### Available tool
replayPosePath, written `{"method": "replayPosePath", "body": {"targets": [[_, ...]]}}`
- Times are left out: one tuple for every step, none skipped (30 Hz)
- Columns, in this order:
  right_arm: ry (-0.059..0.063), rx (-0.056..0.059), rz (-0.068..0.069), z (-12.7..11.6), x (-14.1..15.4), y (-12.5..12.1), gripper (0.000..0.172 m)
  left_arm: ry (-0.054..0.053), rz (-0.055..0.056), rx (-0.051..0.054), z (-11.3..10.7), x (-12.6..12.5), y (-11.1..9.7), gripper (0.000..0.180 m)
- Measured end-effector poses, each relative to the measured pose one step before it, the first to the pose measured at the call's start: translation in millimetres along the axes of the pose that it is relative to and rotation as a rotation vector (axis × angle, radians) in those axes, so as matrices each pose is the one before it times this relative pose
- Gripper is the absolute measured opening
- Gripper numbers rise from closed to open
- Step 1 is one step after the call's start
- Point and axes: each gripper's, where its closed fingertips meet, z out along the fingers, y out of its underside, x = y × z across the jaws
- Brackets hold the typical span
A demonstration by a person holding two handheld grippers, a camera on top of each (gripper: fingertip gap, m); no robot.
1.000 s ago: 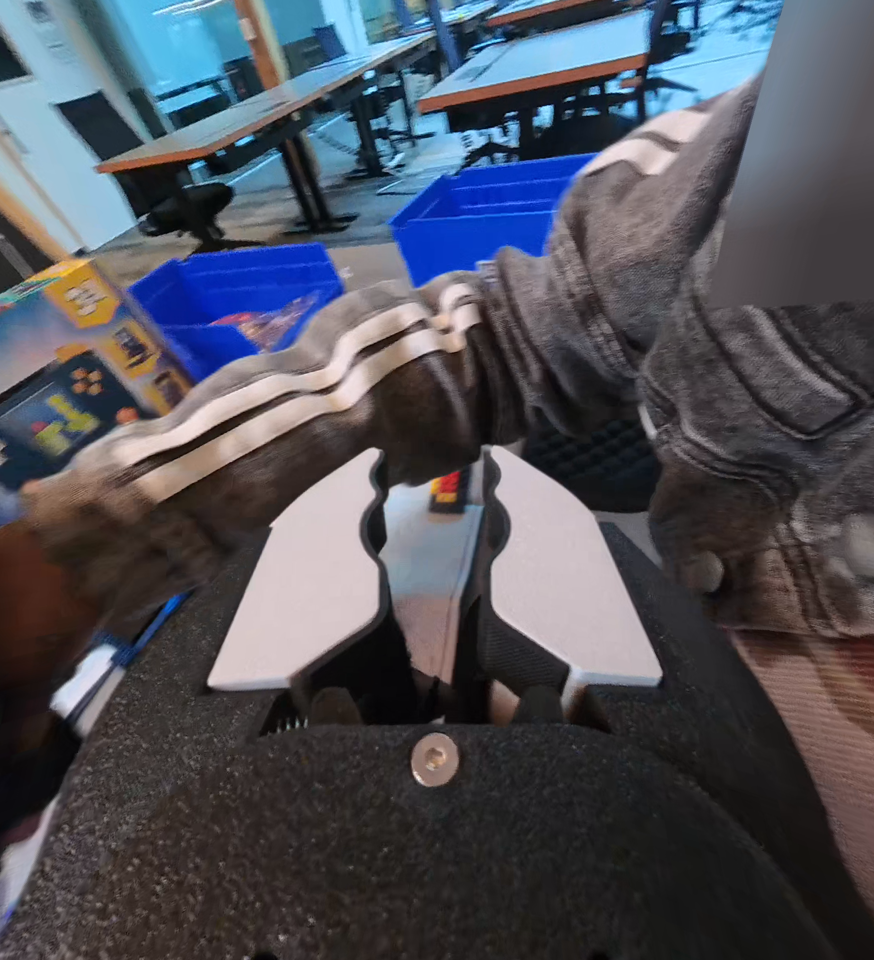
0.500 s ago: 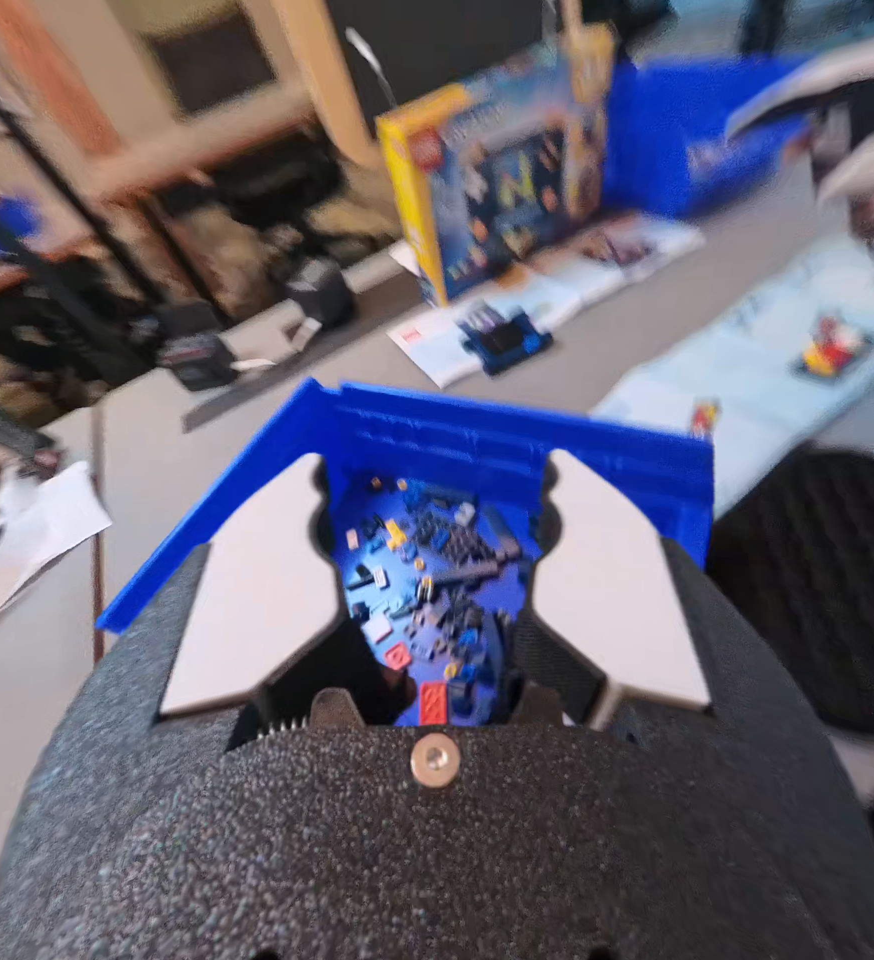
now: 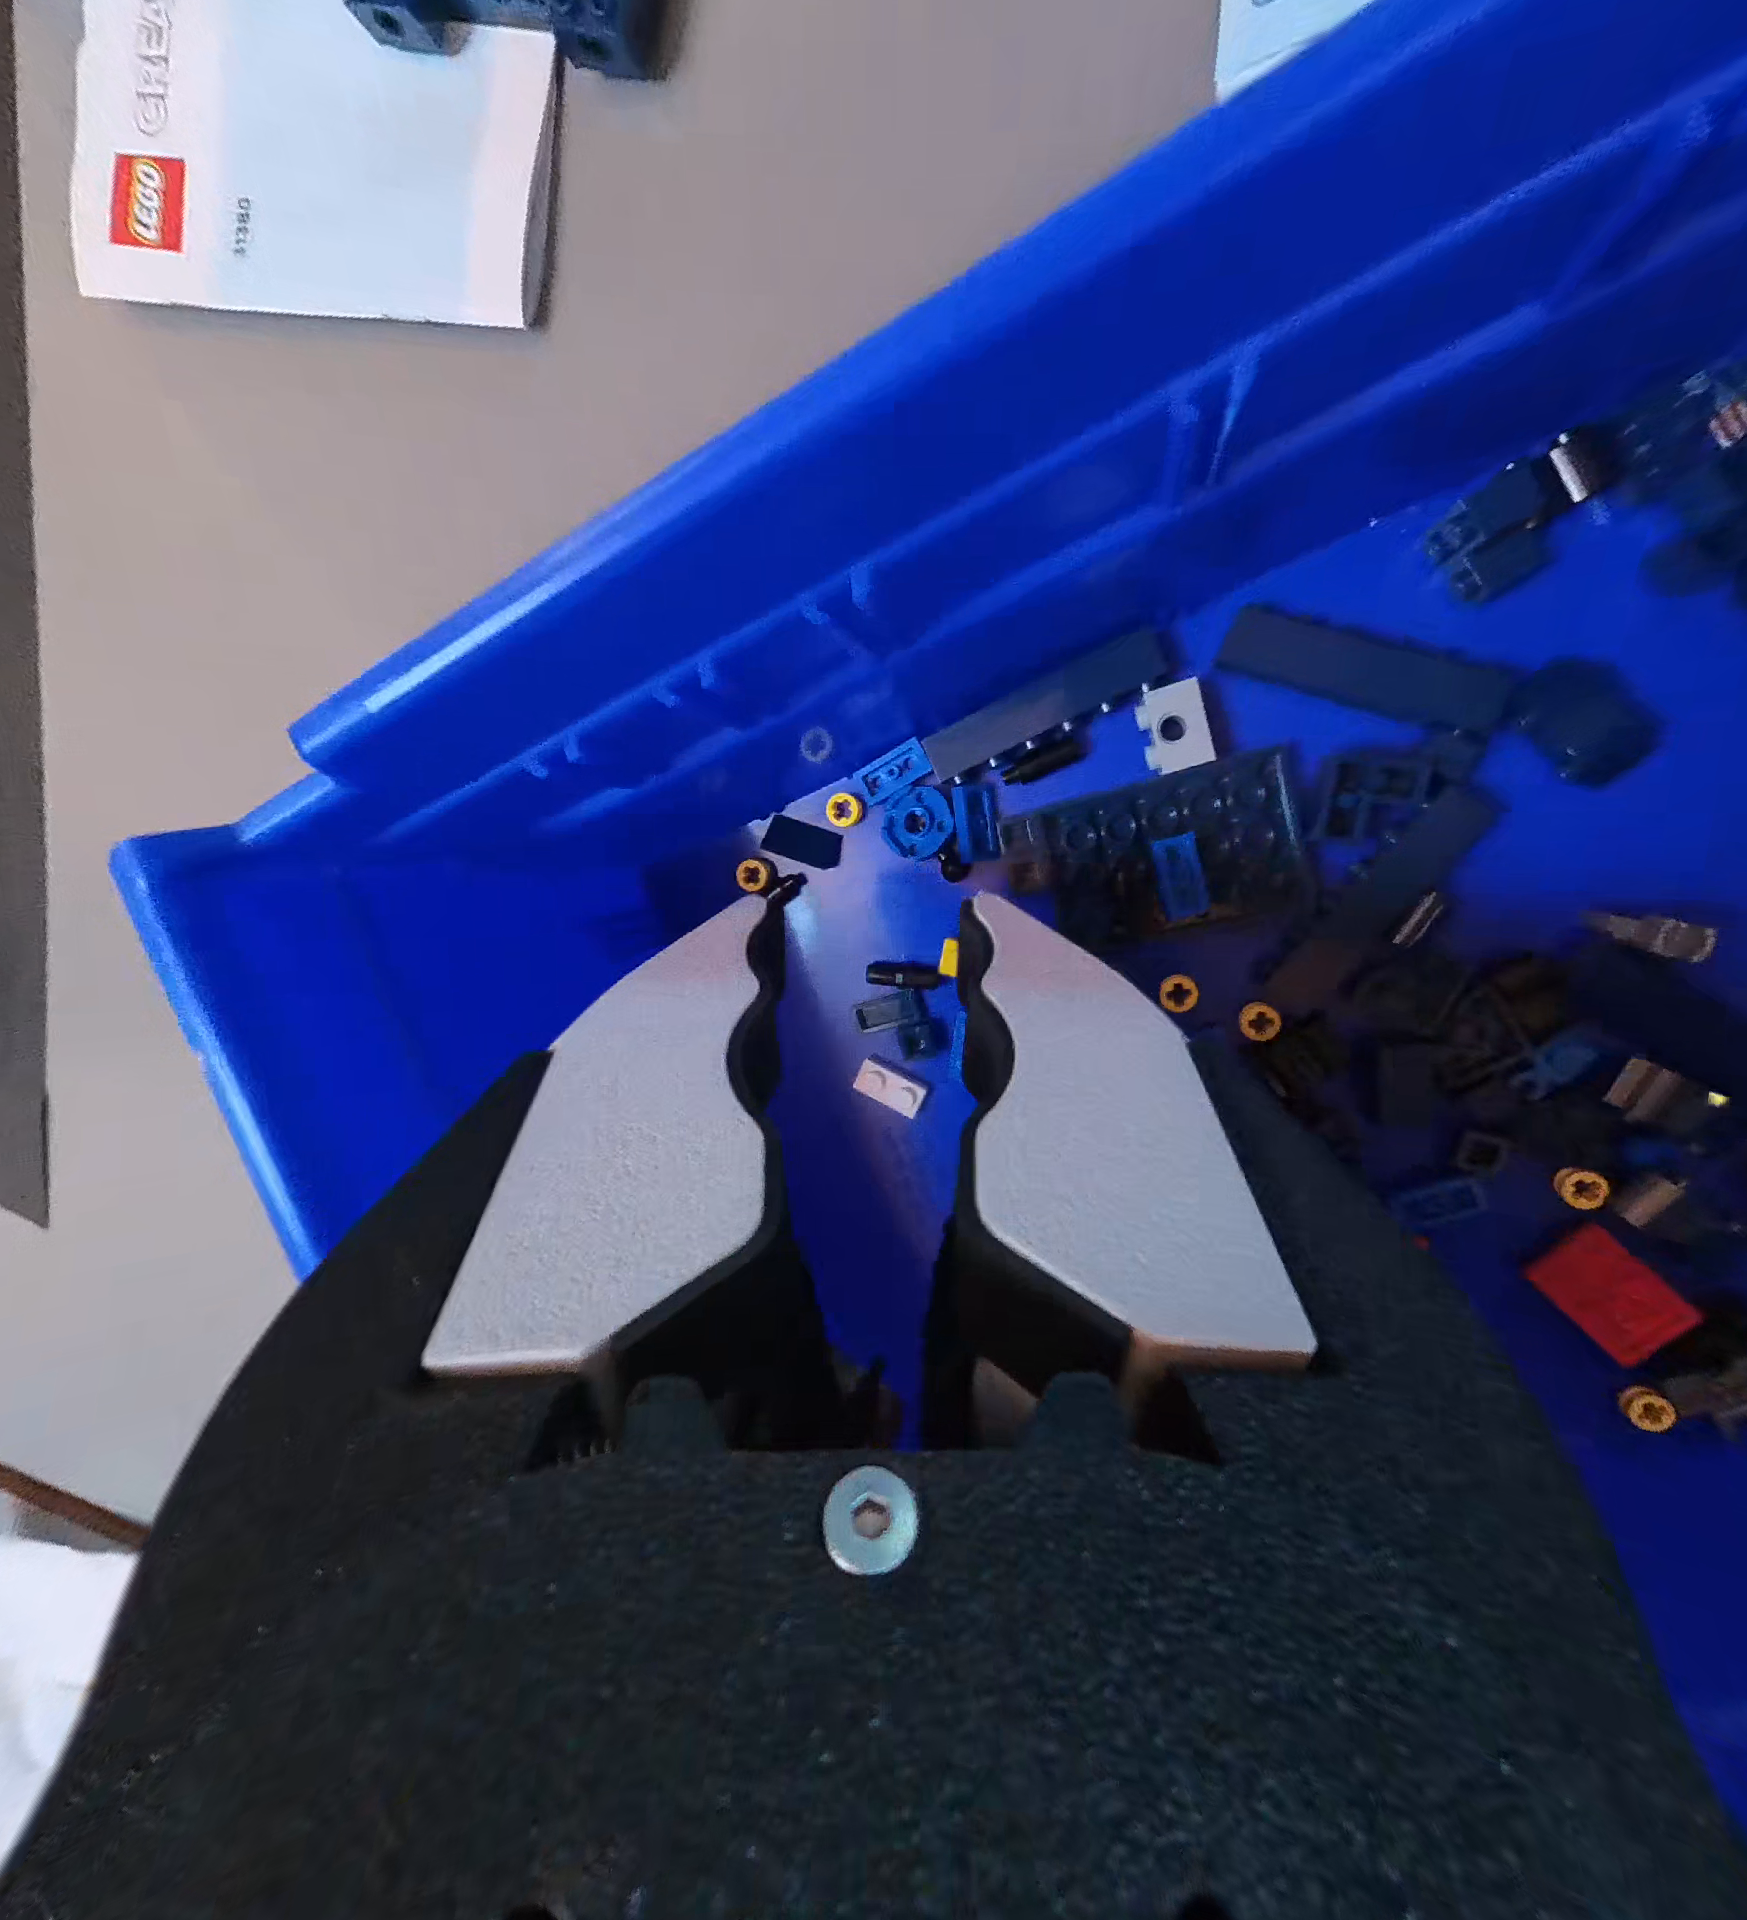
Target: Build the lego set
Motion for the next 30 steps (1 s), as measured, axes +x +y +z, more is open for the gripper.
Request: {"method": "replayPosePath", "body": {"targets": [[-0.0094,0.0046,0.0130,0.65,-0.88,0.18,0.061,0.0011,0.0029,-0.0007,-3.66,1.51,-1.59,0.031],[-0.0119,0.0067,0.0169,0.46,-1.03,-0.29,0.061,0.0077,0.0048,-0.0034,-5.06,2.71,-0.84,0.031],[-0.0093,0.0077,0.0167,0.05,-0.48,-0.58,0.062,0.0091,0.0098,-0.0072,-6.20,3.46,0.11,0.031],[-0.0049,0.0075,0.0119,-0.45,-0.05,-0.60,0.062,0.0169,0.0145,-0.0117,-6.89,4.91,1.16,0.031],[0.0012,0.0064,0.0065,-0.77,0.62,-0.58,0.062,0.0290,0.0138,-0.0148,-6.98,7.05,2.15,0.031],[0.0045,0.0048,0.0023,-0.98,1.00,-0.34,0.061,0.0387,0.0087,-0.0208,-6.57,8.84,3.52,0.032],[0.0042,0.0032,0.0001,-0.79,0.91,-0.22,0.061,0.0458,0.0051,-0.0253,-5.66,10.81,4.72,0.035],[0.0030,0.0019,0.0008,-0.59,0.70,0.10,0.060,0.0370,0.0029,-0.0262,-4.79,10.29,5.18,0.037],[0.0005,0.0009,0.0024,-0.22,0.39,0.50,0.060,0.0164,0.0021,-0.0250,-4.07,8.04,5.41,0.039],[-0.0019,0.0000,0.0045,0.14,0.06,0.91,0.060,0.0026,0.0008,-0.0183,-3.79,6.63,4.79,0.042],[-0.0034,-0.0017,0.0063,0.58,-0.06,1.24,0.060,-0.0070,-0.0035,-0.0068,-3.93,5.61,3.40,0.047],[-0.0053,-0.0040,0.0054,0.75,-0.34,1.67,0.060,-0.0149,-0.0089,0.0060,-4.04,4.43,1.36,0.053],[-0.0062,-0.0072,0.0027,0.93,-0.54,2.11,0.060,-0.0061,-0.0118,0.0177,-3.73,5.76,-0.60,0.057],[-0.0056,-0.0104,-0.0003,1.00,-0.65,2.31,0.060,0.0009,-0.0175,0.0290,-3.07,6.18,-2.80,0.062],[-0.0052,-0.0112,-0.0039,0.98,-0.63,2.17,0.060,0.0103,-0.0233,0.0365,-2.08,6.92,-4.71,0.068],[-0.0042,-0.0092,-0.0068,0.82,-0.81,1.70,0.060,0.0165,-0.0243,0.0354,-0.97,7.17,-5.12,0.074],[-0.0029,-0.0056,-0.0072,0.48,-0.62,1.04,0.060,0.0141,-0.0198,0.0201,0.14,6.24,-3.17,0.078],[-0.0033,-0.0017,-0.0054,0.31,-0.75,0.49,0.060,0.0078,-0.0118,0.0004,0.92,4.95,-0.64,0.081],[-0.0050,0.0007,-0.0025,0.25,-0.85,0.28,0.060,0.0042,-0.0044,-0.0115,1.26,3.99,1.28,0.084],[-0.0054,0.0015,0.0012,0.11,-0.72,0.32,0.060,-0.0008,-0.0017,-0.0148,1.21,2.73,2.06,0.085],[-0.0039,0.0016,0.0047,0.21,-0.21,0.39,0.060,-0.0059,0.0008,-0.0130,1.02,1.55,2.09,0.085],[-0.0021,0.0012,0.0064,0.19,0.12,0.56,0.060,-0.0013,0.0030,-0.0032,0.94,1.77,0.93,0.084],[-0.0024,0.0010,0.0062,0.22,0.22,0.61,0.060,0.0052,-0.0006,0.0036,0.90,2.21,0.34,0.082],[-0.0040,0.0002,0.0045,0.27,-0.14,0.69,0.060,0.0087,-0.0015,0.0049,1.14,2.22,0.36,0.082],[-0.0030,-0.0011,0.0021,0.27,-0.01,0.74,0.060,0.0073,0.0016,0.0054,1.36,1.72,0.42,0.081],[-0.0005,-0.0008,0.0000,0.23,0.35,0.69,0.060,0.0025,0.0051,0.0016,1.46,0.84,1.06,0.080],[-0.0011,0.0014,-0.0008,0.05,0.07,0.44,0.060,0.0016,0.0063,0.0009,1.42,0.55,0.83,0.079],[-0.0042,0.0042,0.0006,0.04,-0.40,-0.05,0.060,0.0019,0.0010,0.0064,1.28,0.09,-0.46,0.079],[-0.0061,0.0068,0.0034,0.10,-0.57,-0.38,0.060,0.0035,-0.0065,0.0104,1.12,0.00,-1.82,0.080],[-0.0056,0.0080,0.0067,0.25,-0.40,-0.50,0.060,0.0088,-0.0062,0.0072,0.90,0.90,-1.97,0.080]]}}
